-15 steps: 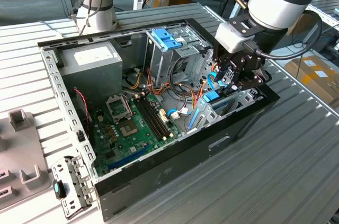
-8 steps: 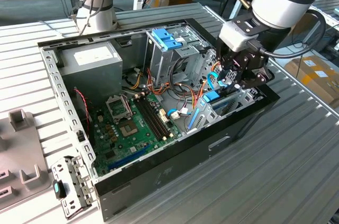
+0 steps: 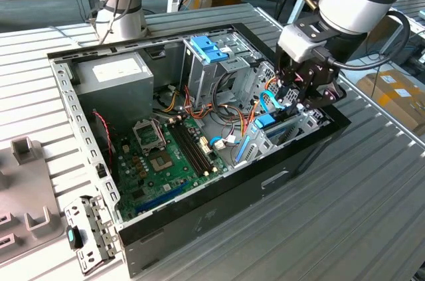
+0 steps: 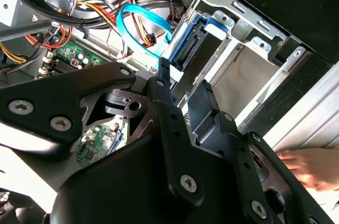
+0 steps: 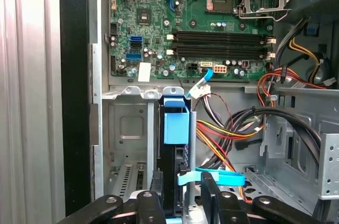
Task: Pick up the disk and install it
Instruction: 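Insert the first disk wire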
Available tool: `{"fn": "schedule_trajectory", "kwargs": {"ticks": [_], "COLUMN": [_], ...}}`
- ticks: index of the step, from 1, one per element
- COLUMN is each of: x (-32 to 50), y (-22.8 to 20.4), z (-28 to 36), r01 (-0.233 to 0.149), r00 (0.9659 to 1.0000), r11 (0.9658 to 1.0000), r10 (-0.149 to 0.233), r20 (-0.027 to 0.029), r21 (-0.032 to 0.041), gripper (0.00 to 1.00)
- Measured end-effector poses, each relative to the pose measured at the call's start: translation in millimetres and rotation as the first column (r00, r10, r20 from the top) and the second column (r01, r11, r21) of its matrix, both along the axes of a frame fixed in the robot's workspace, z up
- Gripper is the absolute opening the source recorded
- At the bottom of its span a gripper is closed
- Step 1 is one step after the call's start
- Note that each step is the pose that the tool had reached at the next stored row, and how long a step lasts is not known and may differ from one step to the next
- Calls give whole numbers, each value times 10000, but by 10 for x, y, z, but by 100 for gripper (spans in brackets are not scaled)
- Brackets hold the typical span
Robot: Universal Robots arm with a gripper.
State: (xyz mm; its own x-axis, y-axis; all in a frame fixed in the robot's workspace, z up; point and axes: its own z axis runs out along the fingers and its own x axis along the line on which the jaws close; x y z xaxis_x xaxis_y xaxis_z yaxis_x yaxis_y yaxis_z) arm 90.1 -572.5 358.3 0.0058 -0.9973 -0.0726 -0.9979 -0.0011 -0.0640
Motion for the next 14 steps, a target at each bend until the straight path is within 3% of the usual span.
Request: {"fn": "schedule_trajectory", "kwargs": {"ticks": [5,7,13,14], "x": [18,22,22,24], "y": [8,8,9,9], "z": [-9,-19,-27,-29], "r01": [224,328,336,336], "r00": [9997,9995,9994,9994], "r11": [9997,9994,9994,9994], "r10": [-224,-328,-337,-336], "r20": [-4,-11,-16,-42], "r21": [-51,-122,-126,-127], "gripper": [42,42,42,42]}}
